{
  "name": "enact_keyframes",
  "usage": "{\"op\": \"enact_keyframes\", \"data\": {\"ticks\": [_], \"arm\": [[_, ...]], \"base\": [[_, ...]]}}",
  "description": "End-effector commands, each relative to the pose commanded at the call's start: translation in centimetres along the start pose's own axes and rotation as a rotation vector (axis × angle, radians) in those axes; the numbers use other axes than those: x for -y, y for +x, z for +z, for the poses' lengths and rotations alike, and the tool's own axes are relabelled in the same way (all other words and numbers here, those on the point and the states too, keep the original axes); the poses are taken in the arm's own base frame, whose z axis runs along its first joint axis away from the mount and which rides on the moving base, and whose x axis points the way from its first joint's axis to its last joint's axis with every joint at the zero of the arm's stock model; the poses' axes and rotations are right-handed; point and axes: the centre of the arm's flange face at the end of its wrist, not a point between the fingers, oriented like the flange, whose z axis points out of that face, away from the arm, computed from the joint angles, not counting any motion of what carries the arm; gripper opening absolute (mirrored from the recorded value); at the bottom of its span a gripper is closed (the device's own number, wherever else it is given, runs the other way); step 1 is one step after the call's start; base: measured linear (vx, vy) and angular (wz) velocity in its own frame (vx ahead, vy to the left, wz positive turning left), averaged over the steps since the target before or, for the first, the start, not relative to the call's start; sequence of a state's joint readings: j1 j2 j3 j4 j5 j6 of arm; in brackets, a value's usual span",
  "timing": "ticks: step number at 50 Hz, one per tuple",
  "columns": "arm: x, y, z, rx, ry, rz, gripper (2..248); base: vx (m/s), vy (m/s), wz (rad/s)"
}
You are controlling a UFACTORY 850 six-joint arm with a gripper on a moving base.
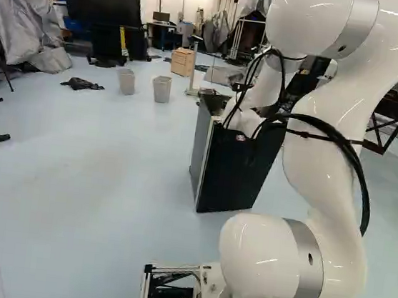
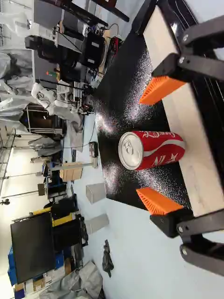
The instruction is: Grab a drink from the fridge
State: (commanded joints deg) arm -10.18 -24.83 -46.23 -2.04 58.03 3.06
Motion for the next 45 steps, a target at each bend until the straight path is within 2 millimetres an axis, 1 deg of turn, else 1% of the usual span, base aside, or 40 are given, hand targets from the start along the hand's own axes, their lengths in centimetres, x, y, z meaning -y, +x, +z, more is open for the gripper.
{"op": "enact_keyframes", "data": {"ticks": [2, 3, 7, 8, 12, 13, 18, 19, 29, 45], "arm": [[0.0, 0.0, 0.0, 0.0, 0.0, 0.0, 241], [0.0, 0.0, 0.0, 0.0, 0.0, 0.0, 205], [0.0, 0.0, 0.0, 0.0, 0.0, 0.0, 205], [0.0, 0.0, 0.0, 0.0, 0.0, 0.0, 168], [0.0, 0.0, 0.0, 0.0, 0.0, 0.0, 168], [0.0, 0.0, 0.0, 0.0, 0.0, 0.0, 130], [0.0, 0.0, 0.0, 0.0, 0.0, 0.0, 130], [0.0, 0.0, 0.0, 0.0, 0.0, 0.0, 97], [0.0, 0.2, 0.0, -0.003, 0.0, 0.0, 94], [0.1, 1.7, -0.4, -0.032, 0.001, -0.001, 94]], "base": [[0.0, 0.0, 0.0], [0.0, 0.0, 0.0], [0.0, 0.0, 0.0], [0.0, 0.0, 0.0], [0.0, 0.0, 0.0], [0.0, 0.0, 0.0], [0.0, 0.0, 0.0], [0.0, 0.0, 0.0], [0.0, 0.0, 0.0], [0.0, 0.0, 0.0]]}}
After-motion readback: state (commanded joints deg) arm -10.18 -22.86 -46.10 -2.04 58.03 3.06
